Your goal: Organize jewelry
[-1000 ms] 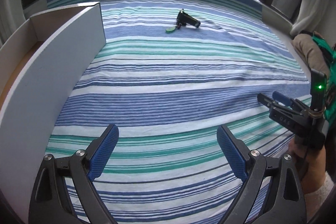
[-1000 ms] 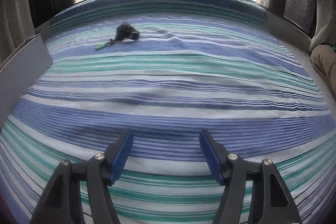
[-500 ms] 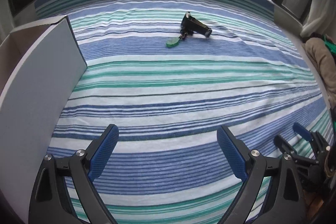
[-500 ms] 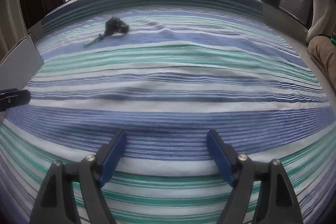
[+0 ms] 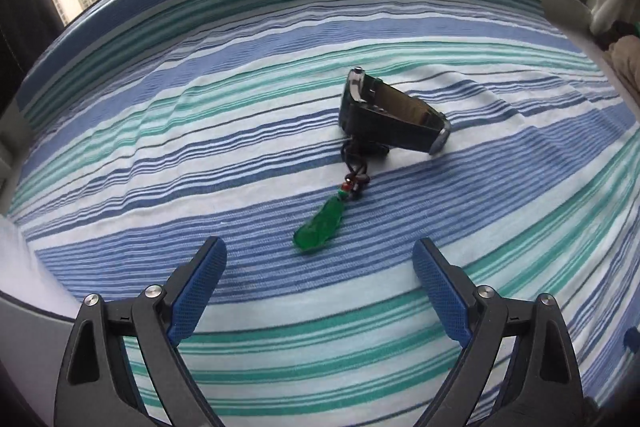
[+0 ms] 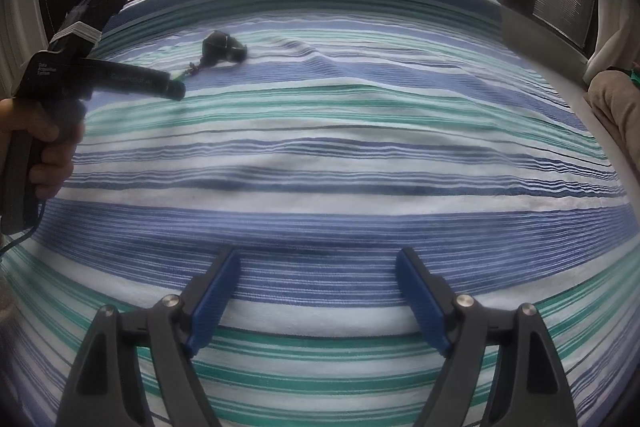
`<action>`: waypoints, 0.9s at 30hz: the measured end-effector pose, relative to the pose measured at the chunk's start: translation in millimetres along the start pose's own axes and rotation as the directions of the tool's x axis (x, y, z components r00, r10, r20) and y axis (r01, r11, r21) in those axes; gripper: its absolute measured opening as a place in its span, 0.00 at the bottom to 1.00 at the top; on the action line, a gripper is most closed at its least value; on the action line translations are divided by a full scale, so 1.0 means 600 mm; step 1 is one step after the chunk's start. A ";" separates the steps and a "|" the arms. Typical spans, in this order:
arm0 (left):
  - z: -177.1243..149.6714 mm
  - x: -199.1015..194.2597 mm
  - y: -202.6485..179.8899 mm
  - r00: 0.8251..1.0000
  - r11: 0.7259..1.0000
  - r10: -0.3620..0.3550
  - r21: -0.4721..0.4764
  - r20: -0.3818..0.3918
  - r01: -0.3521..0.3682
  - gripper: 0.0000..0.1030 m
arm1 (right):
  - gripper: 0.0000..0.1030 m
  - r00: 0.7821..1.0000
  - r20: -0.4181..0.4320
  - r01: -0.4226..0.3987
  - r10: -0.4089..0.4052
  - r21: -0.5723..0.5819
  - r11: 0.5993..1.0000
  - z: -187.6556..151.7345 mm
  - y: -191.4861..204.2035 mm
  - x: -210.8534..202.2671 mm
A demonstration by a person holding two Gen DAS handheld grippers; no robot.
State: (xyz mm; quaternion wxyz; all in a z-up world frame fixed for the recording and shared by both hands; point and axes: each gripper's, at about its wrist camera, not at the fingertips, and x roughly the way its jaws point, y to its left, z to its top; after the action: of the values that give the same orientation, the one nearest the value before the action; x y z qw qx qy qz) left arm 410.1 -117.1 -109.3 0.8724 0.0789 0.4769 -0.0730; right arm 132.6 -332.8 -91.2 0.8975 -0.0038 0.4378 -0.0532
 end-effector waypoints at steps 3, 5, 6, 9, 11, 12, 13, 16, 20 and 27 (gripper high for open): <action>0.019 0.015 0.022 0.999 0.993 -0.027 -0.114 0.035 0.031 0.83 | 0.80 1.000 0.000 0.002 -0.002 0.000 1.000 0.000 0.000 0.000; 0.020 0.013 0.009 0.997 0.998 -0.041 -0.050 0.067 0.045 0.68 | 0.81 1.000 0.000 0.002 -0.002 0.000 1.000 0.000 0.000 0.000; 0.017 0.008 -0.001 0.994 0.998 -0.069 0.002 0.088 0.069 0.47 | 0.81 1.000 0.000 0.002 -0.002 0.000 1.000 0.000 0.000 0.001; 0.007 -0.008 -0.028 0.991 0.988 -0.105 0.122 0.084 0.095 0.08 | 0.82 1.000 0.000 0.003 -0.003 0.000 1.000 0.000 0.000 0.001; 0.000 -0.019 -0.034 0.991 0.984 -0.116 0.143 0.064 0.106 0.07 | 0.83 1.000 -0.001 0.002 -0.002 0.001 1.000 0.001 -0.001 0.001; -0.007 -0.027 -0.033 0.990 0.983 -0.129 0.135 0.054 0.121 0.06 | 0.83 1.000 -0.001 0.002 -0.002 0.001 1.000 0.001 -0.001 0.001; -0.016 -0.038 -0.030 0.989 0.983 -0.139 0.126 0.051 0.132 0.06 | 0.83 1.000 -0.002 0.002 -0.002 0.001 1.000 0.001 -0.001 0.001; -0.054 -0.081 -0.017 0.985 0.981 -0.165 0.112 0.049 0.159 0.04 | 0.83 1.000 -0.002 0.002 -0.002 0.001 1.000 0.001 -0.001 0.001; -0.122 -0.136 0.013 0.984 0.981 -0.176 0.085 0.038 0.172 0.04 | 0.83 1.000 -0.002 0.003 -0.003 0.001 1.000 0.001 -0.001 0.001; -0.236 -0.199 0.078 0.989 0.989 -0.146 -0.032 0.018 0.147 0.04 | 0.83 1.000 -0.002 0.005 -0.005 0.001 1.000 0.001 -0.001 0.001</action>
State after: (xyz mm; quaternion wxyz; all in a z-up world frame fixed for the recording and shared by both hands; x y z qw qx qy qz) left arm 239.8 -35.7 -80.7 0.8696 0.0286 0.4756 -0.1295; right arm 133.7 -333.3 -91.4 0.8970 -0.0043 0.4385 -0.0554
